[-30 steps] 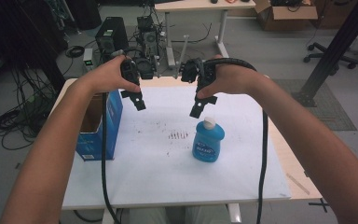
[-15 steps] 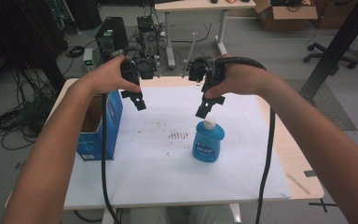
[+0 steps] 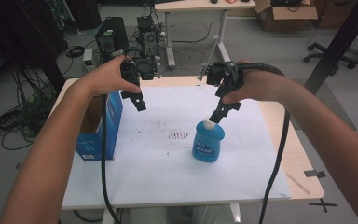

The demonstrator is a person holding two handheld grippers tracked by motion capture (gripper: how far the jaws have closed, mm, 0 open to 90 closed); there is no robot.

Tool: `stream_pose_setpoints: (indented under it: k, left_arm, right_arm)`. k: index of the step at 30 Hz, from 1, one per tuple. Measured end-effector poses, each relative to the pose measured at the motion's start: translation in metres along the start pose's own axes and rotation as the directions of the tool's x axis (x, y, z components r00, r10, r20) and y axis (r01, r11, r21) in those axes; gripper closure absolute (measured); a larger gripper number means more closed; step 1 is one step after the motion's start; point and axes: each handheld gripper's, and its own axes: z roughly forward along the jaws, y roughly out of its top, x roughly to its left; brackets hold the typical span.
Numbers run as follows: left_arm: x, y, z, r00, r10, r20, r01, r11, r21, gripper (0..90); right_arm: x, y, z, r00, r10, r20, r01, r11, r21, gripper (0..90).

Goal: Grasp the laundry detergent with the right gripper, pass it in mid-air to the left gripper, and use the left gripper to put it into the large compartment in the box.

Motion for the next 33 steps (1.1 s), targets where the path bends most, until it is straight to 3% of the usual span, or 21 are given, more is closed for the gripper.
stream_pose_setpoints:
  k: [11,23,33]
  left_arm:
    - [-0.001,0.001,0.001,1.0,-0.002,0.0,0.002,1.0,-0.001,7.6]
    - [-0.001,-0.001,0.0,0.9999,-0.012,-0.002,0.012,0.9999,-0.009,7.8]
    - [-0.002,0.0,0.0,0.9999,-0.011,-0.006,0.011,0.9999,-0.007,7.9]
  right_arm:
    - [-0.008,-0.027,0.005,0.9995,0.029,-0.01,-0.03,0.999,-0.035,6.1]
    - [-0.003,-0.049,0.022,0.9981,0.055,-0.028,-0.057,0.997,-0.059,6.1]
    - [-0.004,-0.068,0.038,0.9973,0.058,-0.045,-0.064,0.988,-0.14,6.1]
